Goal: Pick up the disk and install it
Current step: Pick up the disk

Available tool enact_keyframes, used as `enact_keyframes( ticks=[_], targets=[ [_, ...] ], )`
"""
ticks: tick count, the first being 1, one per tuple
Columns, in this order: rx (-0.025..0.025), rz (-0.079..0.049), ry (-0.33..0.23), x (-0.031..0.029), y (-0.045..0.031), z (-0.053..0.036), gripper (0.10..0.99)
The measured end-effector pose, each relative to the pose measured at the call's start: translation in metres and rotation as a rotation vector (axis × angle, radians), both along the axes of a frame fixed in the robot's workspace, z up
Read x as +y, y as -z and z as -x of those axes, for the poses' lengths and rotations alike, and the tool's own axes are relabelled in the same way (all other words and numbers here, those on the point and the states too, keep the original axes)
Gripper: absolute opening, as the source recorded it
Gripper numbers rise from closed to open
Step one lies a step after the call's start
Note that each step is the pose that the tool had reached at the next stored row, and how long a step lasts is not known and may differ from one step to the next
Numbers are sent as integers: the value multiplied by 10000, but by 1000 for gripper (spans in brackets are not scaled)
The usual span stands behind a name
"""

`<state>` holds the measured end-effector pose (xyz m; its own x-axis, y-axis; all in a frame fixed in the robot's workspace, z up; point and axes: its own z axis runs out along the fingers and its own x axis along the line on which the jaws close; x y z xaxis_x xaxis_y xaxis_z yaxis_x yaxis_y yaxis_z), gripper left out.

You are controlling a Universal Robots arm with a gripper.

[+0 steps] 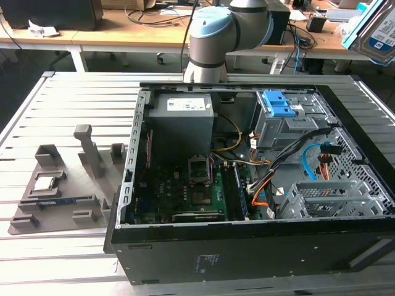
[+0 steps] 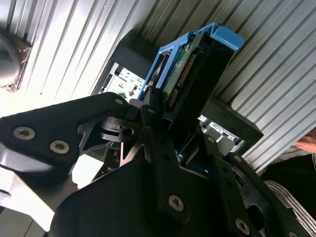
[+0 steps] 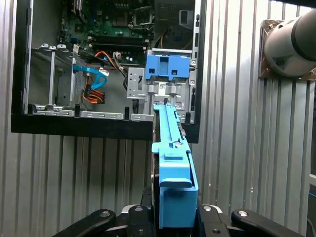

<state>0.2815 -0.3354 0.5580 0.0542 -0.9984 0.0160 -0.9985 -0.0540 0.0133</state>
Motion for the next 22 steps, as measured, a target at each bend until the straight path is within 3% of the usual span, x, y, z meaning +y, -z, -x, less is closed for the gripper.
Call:
enact_keyframes(
  ticks=[3,5,7,10,13,14,22],
  targets=[
    [-1,3,-1,-22,-1,4,365],
    [0,0,-1,-127,3,18,365],
    [-1,0,-1,-186,4,23,365],
    [-1,8,-1,-378,12,43,365],
    [-1,31,0,-717,28,106,365],
    [0,31,-1,-774,32,118,365],
    [-1,31,0,-1028,55,171,365]
  ],
)
